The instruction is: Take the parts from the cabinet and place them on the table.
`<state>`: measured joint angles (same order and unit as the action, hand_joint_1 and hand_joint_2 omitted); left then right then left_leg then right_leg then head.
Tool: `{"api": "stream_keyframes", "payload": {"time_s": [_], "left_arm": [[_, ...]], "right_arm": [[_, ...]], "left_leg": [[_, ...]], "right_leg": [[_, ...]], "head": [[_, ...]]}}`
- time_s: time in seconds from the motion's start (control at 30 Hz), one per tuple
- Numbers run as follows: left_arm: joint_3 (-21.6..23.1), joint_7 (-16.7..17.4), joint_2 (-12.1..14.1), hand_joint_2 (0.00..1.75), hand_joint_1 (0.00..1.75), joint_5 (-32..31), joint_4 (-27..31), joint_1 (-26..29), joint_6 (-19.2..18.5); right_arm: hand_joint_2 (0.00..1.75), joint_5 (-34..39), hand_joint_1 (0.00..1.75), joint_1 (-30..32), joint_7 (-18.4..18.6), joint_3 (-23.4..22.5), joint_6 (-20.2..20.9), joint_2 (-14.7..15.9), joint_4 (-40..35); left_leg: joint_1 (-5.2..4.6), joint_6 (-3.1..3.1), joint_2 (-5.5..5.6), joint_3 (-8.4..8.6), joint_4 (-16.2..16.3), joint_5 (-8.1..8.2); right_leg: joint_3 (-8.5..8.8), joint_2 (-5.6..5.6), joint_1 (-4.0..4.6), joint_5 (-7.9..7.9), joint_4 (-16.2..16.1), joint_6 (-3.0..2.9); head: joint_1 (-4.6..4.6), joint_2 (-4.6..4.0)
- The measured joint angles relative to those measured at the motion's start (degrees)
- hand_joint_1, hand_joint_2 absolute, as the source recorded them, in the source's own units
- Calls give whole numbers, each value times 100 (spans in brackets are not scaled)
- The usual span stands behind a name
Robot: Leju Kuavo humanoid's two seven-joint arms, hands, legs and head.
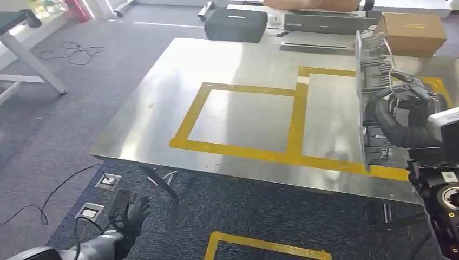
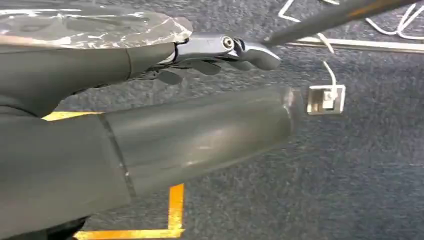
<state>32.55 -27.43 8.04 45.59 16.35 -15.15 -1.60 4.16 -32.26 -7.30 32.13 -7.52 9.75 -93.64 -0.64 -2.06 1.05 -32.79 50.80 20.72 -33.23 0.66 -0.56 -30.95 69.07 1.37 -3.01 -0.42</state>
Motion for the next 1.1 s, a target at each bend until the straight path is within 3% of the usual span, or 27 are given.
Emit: {"api": "stream_keyframes", "payload": {"time_s": [0.07,0.1,0.13,0.17,0.2,0.23,0.27,0.3,0.37,0.4,0.43,0.47,0.53,0.57,0.6,0.63,0.7,0.73,0.77,0.8,0.87,0.9,0.93,0.97,1.1], "left_arm": [[0,0,-15,0,0,0,0,13,0],[0,0,-24,0,0,0,0,23,0],[0,0,-31,0,0,0,0,30,0],[0,0,-33,0,0,0,0,31,0],[0,0,-35,0,0,0,0,30,0],[0,0,-26,0,0,0,-11,41,0],[0,-2,-50,0,0,0,-11,39,0],[2,-7,-13,0,0,-4,-13,6,13],[2,-9,-28,0,0,-20,-9,-13,13],[2,-9,-35,0,0,-20,-9,-11,15],[4,-18,-50,0,0,-28,-9,-22,26],[4,-24,-55,0,0,-37,-9,-41,39],[4,-39,-66,0,0,-41,-11,-17,50],[4,-50,-68,0,0,-44,-11,-3,50],[4,-63,-68,0,0,-44,-11,15,50],[4,-81,-68,0,0,-46,-11,38,50],[4,-96,-66,0,0,-55,-11,72,50],[4,-96,-59,0,0,-72,-11,78,50],[7,-92,-39,0,0,-92,-11,77,50],[7,-92,-33,0,0,-105,-11,62,50],[9,-90,-33,0,0,-149,-11,64,50],[15,-85,-48,0,0,-160,-11,66,50],[20,-74,-57,0,0,-173,-11,67,48],[26,-77,-66,0,0,-181,-11,66,48],[28,-83,-81,0,0,-170,-11,86,42]], "right_arm": [[175,-92,175,25,15,-31,-64,13,37],[175,-151,175,31,33,-40,-96,15,63],[175,-206,175,34,50,-50,-127,22,83],[175,-249,175,35,63,-57,-153,26,94],[175,-298,175,36,81,-59,-175,35,107],[175,-339,175,54,105,-64,-202,55,151],[175,-367,175,45,107,-83,-239,61,186],[175,-414,175,62,157,-98,-258,61,188],[175,-464,175,14,184,-134,-302,76,192],[175,-488,175,-15,195,-158,-344,83,195],[175,-538,175,-72,194,-158,-400,83,208],[175,-597,175,-120,214,-153,-442,83,229],[175,-751,175,-135,262,-153,-547,90,273],[175,-829,175,-136,299,-153,-614,96,299],[175,-873,175,-139,328,-153,-652,105,324],[175,-905,175,-142,343,-153,-673,107,347],[175,-977,175,-147,367,-155,-710,114,385],[175,-1064,175,-158,397,-155,-758,116,396],[175,-1197,175,-175,459,-155,-829,125,415],[175,-1367,175,-193,534,-158,-914,160,440],[175,-1761,175,-212,693,-160,-1104,208,509],[175,-1921,175,-229,752,-164,-1174,242,544],[175,-2051,175,-250,800,-171,-1249,282,577],[175,-2153,175,-255,848,-190,-1301,341,616],[175,-2504,175,-277,982,-228,-1384,490,728]], "left_leg": [[17,20,7,202,2,174],[32,38,22,323,4,261],[48,58,28,447,7,353],[61,80,30,556,23,448],[75,117,29,670,63,558],[43,161,33,676,96,658],[75,197,52,680,192,701],[79,252,47,649,176,733],[127,313,24,606,209,721],[144,342,6,524,361,704],[154,356,-26,310,754,629],[157,377,-42,-20,1256,683],[162,421,-57,-681,2067,1083],[161,428,-60,-902,2225,1245],[158,420,-61,-1008,2164,1217],[154,395,-60,-986,1894,1008],[102,283,-60,-624,820,211],[52,189,-67,-426,324,-86],[17,137,-58,-402,173,-49],[11,144,-42,-387,181,40],[-3,87,-40,-353,164,-49],[43,330,-37,-349,137,-175],[40,369,-32,-337,143,-130],[20,229,-22,-336,149,-115],[15,223,-5,-337,160,-113]], "right_leg": [[-336,-4,-27,-609,157,61],[-401,-7,-49,-712,9,76],[-399,-13,-72,-627,-271,107],[-375,-19,-101,-341,-625,137],[-355,-29,-149,320,-1111,179],[-370,-82,-173,1231,-1466,204],[-422,-91,-109,1129,-1482,106],[-363,-19,-79,1170,-1426,24],[-372,-19,-26,1108,-1401,-81],[-296,-12,-58,1100,-1473,-112],[-264,-8,-56,1087,-1500,-135],[-238,-7,-58,1065,-1513,-167],[-189,-4,-41,995,-1515,-197],[-163,-4,-34,965,-1515,-202],[-128,-5,-25,933,-1515,-204],[-88,-5,-19,903,-1515,-203],[-13,-5,-9,854,-1522,-194],[9,-8,-9,840,-1525,-185],[11,-6,18,815,-1519,-151],[-4,-5,-4,796,-1527,-118],[0,-25,-11,757,-1526,-68],[3,-41,24,690,-1507,-219],[11,-55,14,710,-1509,-213],[27,-62,1,708,-1522,-135],[73,-75,-1,727,-1565,-99]], "head": [[6,0],[13,0],[15,0],[15,0],[24,0],[61,0],[72,0],[25,0],[31,0],[17,0],[5,0],[-33,0],[-77,0],[-85,0],[-90,0],[-96,0],[-121,0],[-129,0],[-123,0],[-114,0],[-140,0],[-120,0],[-103,0],[-90,0],[-61,0]]}}
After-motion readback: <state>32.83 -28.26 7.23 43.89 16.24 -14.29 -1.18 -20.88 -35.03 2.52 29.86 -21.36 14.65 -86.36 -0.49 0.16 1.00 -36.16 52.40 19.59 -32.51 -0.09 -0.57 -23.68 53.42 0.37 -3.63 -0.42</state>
